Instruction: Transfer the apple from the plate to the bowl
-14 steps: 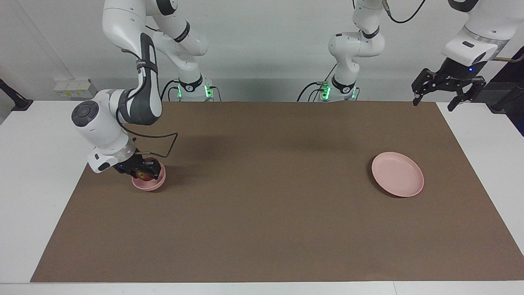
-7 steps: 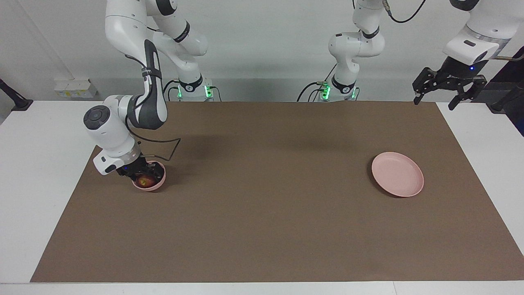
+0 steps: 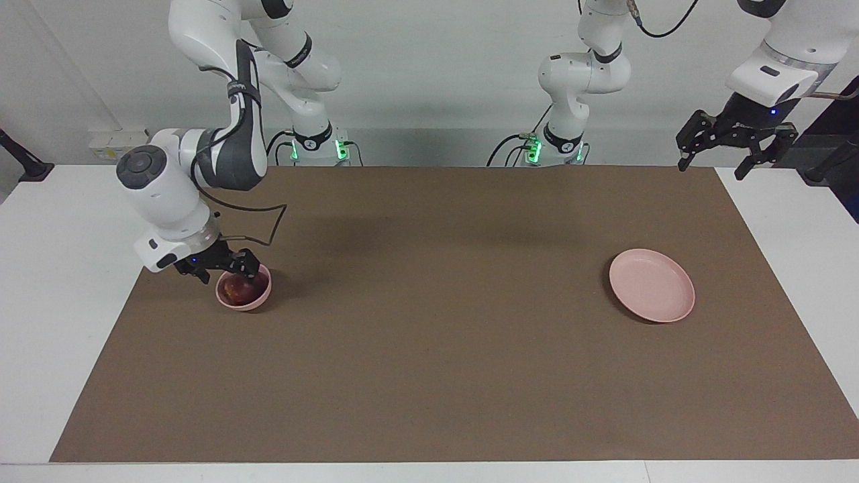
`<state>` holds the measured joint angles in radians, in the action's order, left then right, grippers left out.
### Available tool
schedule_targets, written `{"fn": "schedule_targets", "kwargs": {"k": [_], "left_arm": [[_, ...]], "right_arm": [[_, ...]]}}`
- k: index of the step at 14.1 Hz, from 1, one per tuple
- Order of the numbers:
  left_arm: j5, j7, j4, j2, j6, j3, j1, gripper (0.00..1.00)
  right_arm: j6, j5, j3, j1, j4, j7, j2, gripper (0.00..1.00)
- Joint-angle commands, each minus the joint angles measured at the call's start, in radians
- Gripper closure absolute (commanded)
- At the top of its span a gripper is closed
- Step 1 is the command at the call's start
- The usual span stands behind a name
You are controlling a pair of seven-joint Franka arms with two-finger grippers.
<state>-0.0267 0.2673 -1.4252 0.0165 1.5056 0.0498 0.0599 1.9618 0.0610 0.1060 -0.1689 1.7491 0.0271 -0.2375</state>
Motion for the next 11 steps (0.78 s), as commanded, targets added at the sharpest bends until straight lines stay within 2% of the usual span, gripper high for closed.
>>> {"fn": "schedule_targets", "kwargs": {"k": [1, 4, 9, 11], "left_arm": [[-0.007, 0.007, 0.023, 0.005, -0.025, -0.002, -0.009, 0.0], [-0.007, 0.007, 0.023, 0.005, -0.025, -0.002, -0.011, 0.0], [-0.007, 0.007, 0.023, 0.005, -0.025, -0.002, -0.009, 0.0], [-0.007, 0.007, 0.023, 0.005, -0.025, -0.002, -0.011, 0.0]], "right_arm": [[-0.084, 0.017, 0.014, 0.015, 0.003, -0.05, 0.084, 0.0], [-0.177, -0.01, 0.017, 0.023, -0.017, -0.058, 0.167, 0.0], [-0.443, -0.032, 0.018, 0.023, -0.21, -0.101, 0.164, 0.0], [-0.459, -0.056, 0.018, 0.022, -0.234, -0.102, 0.167, 0.0]]}}
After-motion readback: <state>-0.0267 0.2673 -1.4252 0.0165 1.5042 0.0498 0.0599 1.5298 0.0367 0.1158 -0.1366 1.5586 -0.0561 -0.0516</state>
